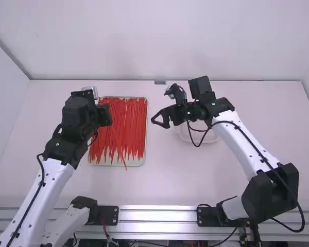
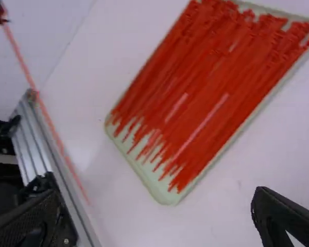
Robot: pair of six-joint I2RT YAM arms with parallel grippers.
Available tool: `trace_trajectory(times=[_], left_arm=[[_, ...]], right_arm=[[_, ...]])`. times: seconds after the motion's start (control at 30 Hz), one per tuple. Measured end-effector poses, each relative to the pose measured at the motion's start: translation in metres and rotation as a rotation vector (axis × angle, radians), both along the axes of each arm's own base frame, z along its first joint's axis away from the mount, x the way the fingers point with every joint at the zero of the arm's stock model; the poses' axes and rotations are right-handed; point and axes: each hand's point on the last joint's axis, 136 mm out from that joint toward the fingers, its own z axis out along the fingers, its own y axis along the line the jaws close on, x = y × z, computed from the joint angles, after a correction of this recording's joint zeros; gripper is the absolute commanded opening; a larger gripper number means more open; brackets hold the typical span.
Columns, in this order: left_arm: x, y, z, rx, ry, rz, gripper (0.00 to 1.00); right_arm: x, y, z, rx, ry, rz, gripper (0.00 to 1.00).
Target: Fasten the cable tie
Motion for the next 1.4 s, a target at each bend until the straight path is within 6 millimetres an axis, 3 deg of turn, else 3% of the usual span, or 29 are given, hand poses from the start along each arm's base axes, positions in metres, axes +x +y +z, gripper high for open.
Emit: trace_trajectory(times=[0.5, 0.63, 0.73, 0.87, 1.03, 1.23, 1.4], left_arm=[[0.036, -0.053, 0.024, -0.272, -0.109, -0.196, 0.02], [0.038, -0.063, 0.04, -0.348, -0.151, -0.238, 0.02], [0.037, -0.073, 0.054, -0.401, -0.187, -0.28, 0.02], [0.032, -0.088, 0.059, -0.428, -0.191, -0.309, 0.02], [0.029, -0.1, 0.059, -0.446, -0.18, -0.306, 0.02], [0.031, -0.098, 0.058, -0.447, -0.181, -0.276, 0.02], [0.032, -0.098, 0.058, -0.449, -0.182, -0.27, 0.02]], right_arm=[[-0.013, 0.046, 0.036, 0.151, -0.154, 0.165, 0.95], [-0.008, 0.047, 0.039, 0.157, -0.158, 0.137, 0.8], [-0.007, 0.047, 0.038, 0.157, -0.143, 0.125, 0.55], [-0.007, 0.047, 0.039, 0.16, -0.126, 0.113, 0.4], [-0.009, 0.05, 0.038, 0.159, -0.121, 0.118, 0.34], [-0.011, 0.053, 0.038, 0.159, -0.119, 0.121, 0.0], [-0.009, 0.051, 0.038, 0.156, -0.122, 0.115, 0.0]])
